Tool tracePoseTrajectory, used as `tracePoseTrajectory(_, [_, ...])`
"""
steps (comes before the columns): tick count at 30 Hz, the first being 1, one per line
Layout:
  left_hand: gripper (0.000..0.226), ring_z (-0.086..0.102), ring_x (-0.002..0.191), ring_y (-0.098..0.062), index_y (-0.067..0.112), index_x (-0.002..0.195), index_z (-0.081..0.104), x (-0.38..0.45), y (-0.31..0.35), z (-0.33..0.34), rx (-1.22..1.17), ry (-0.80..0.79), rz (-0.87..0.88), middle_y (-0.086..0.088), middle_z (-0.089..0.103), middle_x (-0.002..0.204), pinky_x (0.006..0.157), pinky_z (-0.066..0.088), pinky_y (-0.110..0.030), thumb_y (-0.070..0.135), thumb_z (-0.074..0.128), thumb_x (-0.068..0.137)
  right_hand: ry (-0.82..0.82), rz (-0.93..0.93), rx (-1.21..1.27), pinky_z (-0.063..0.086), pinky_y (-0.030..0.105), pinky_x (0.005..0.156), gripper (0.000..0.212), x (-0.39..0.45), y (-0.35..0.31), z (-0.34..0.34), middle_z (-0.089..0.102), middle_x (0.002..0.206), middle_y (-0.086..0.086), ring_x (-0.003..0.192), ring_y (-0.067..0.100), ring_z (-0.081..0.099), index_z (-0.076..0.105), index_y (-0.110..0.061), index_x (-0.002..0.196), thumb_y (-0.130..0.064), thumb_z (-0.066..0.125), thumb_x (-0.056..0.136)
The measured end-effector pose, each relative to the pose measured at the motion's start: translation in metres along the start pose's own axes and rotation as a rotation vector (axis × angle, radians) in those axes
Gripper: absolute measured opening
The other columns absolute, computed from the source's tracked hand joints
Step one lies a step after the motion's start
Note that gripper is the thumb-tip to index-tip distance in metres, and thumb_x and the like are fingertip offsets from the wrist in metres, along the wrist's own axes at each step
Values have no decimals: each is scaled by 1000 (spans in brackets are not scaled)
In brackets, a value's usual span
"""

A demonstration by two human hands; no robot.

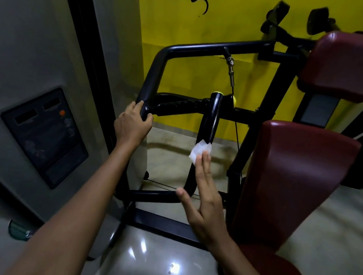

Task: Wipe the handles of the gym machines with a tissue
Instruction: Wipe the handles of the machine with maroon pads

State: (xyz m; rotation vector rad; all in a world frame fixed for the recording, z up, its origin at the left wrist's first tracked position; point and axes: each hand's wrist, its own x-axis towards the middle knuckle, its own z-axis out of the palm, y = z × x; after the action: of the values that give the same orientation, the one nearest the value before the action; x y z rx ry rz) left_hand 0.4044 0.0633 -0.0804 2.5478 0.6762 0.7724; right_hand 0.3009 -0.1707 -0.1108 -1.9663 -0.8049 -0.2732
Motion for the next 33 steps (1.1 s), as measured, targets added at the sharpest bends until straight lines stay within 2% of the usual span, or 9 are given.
tracePoseTrajectory(5, [52, 51, 122, -32, 15, 140, 46, -1, 1, -1, 3, 1, 8, -11, 46, 143, 95, 41, -39, 37, 50, 92, 85, 49, 138, 11, 18, 116, 75, 12, -2, -1, 2, 158, -1, 145, 9, 5, 8, -12, 149, -47, 42, 92])
tracePoseTrajectory(7, [53, 50, 122, -32, 15, 140, 46, 0, 0, -1, 4, -4, 5, -11, 46, 143, 95, 41, -39, 37, 50, 92, 105, 90, 166, 10, 18, 116, 77, 22, -7, -1, 2, 158, 1, 145, 8, 3, 8, -11, 149, -47, 43, 91])
tracePoseTrajectory(12, [53, 50, 123, -32, 16, 140, 46, 0, 0, 0, 1, -9, -7, -10, 45, 144, 96, 41, -38, 37, 50, 91, 95, 48, 197, 9, 12, 114, 74, 14, -5, 2, 0, 158, -1, 144, 5, 3, 6, -13, 149, -43, 41, 91])
tracePoseTrajectory(15, [53, 50, 124, -32, 15, 140, 46, 0, 1, -1, 6, -10, -5, -11, 44, 144, 97, 41, -39, 37, 50, 92, 156, 122, 223, 11, 14, 114, 75, 36, -5, -5, 4, 158, 0, 144, 3, 5, 10, -13, 148, -47, 41, 89])
tracePoseTrajectory(20, [53, 51, 122, -33, 16, 140, 46, -1, 1, -1, 8, -8, -3, -11, 45, 144, 95, 42, -39, 37, 50, 92, 50, 0, -19, 7, 12, 114, 75, 21, 1, -1, -2, 158, -5, 145, 9, -3, 10, -14, 149, -48, 41, 91])
tracePoseTrajectory(24, [53, 51, 122, -32, 15, 140, 46, 0, 1, -1, 6, -2, 4, -11, 45, 143, 95, 42, -39, 38, 50, 92, 65, -31, -97, 11, 10, 113, 70, 33, 12, -15, 9, 157, -3, 145, 8, 3, 20, -11, 148, -53, 35, 93])
tracePoseTrajectory(28, [53, 52, 121, -32, 15, 139, 47, 0, -1, 0, -4, -3, 2, -10, 47, 142, 94, 43, -38, 38, 50, 91, 38, -79, -189, 9, 2, 108, 69, 43, 6, -17, 20, 155, -1, 145, 9, 4, 29, -9, 145, -52, 39, 92])
tracePoseTrajectory(31, [53, 51, 122, -32, 16, 139, 46, -1, -1, 0, -5, -6, 0, -11, 46, 143, 95, 42, -38, 38, 50, 91, 6, -176, -291, 12, 5, 110, 68, 40, 10, -22, 25, 151, -1, 144, 13, 11, 34, -7, 142, -55, 32, 94])
tracePoseTrajectory(33, [53, 50, 123, -32, 15, 140, 46, -1, 0, 0, 0, -2, 2, -11, 46, 143, 95, 42, -39, 38, 50, 92, 25, -173, -321, 20, 12, 109, 66, 52, 13, -29, 29, 150, -1, 144, 13, 15, 39, -8, 140, -55, 34, 94])
